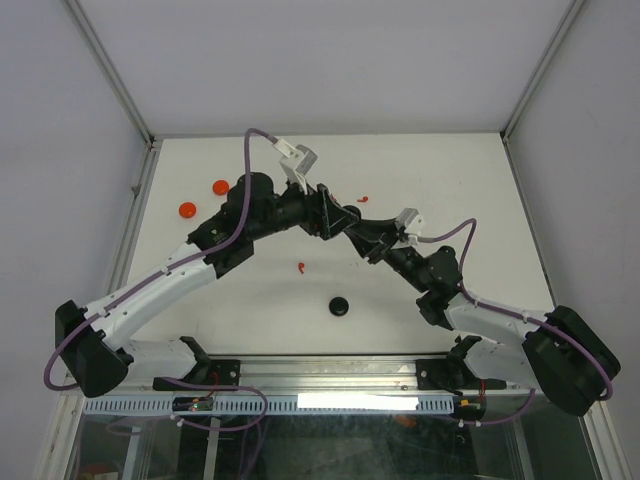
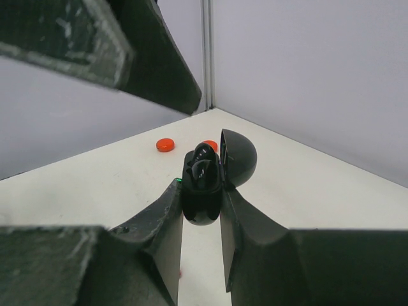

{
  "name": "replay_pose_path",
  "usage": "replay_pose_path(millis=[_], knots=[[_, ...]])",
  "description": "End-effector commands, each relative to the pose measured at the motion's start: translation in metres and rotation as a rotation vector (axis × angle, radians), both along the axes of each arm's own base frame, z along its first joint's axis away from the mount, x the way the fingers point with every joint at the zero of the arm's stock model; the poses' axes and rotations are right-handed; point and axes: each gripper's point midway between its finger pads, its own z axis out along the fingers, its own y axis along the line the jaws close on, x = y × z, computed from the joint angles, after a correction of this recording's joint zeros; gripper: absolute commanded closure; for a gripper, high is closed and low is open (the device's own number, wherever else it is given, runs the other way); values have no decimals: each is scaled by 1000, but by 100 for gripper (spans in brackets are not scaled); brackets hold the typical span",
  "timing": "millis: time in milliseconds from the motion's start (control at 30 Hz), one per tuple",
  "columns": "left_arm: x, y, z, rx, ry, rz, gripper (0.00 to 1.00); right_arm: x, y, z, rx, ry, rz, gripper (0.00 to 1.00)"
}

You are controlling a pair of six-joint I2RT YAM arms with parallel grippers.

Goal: Insert the wireless bluetooth earbuds into the charging case
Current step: Place the earbud in the charging case, then close the charging case.

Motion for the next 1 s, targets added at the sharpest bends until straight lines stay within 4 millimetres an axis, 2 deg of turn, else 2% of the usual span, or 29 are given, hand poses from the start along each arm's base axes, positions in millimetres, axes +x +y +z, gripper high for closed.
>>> replay_pose_path(millis=[0, 133, 267, 467, 600, 833, 967], knots=[[9, 33, 26, -55, -50, 63, 34, -9, 3, 30, 42, -74, 43, 100], [11, 39, 17, -53, -11, 27, 30, -18, 13, 32, 21, -83, 115, 100], [8, 31, 5, -55, 46, -56, 28, -27, 22, 37, 19, -83, 189, 100], [-1, 20, -9, -64, 115, -168, 27, -29, 27, 41, 33, -67, 226, 100], [-17, 15, -3, -113, 107, -277, 30, -29, 30, 40, 35, -44, 242, 100], [-36, 19, 13, -181, 58, -389, 34, -28, 33, 22, 19, 50, 259, 100], [-39, 24, 18, -199, 33, -401, 35, -30, 33, 11, 9, 94, 273, 100]])
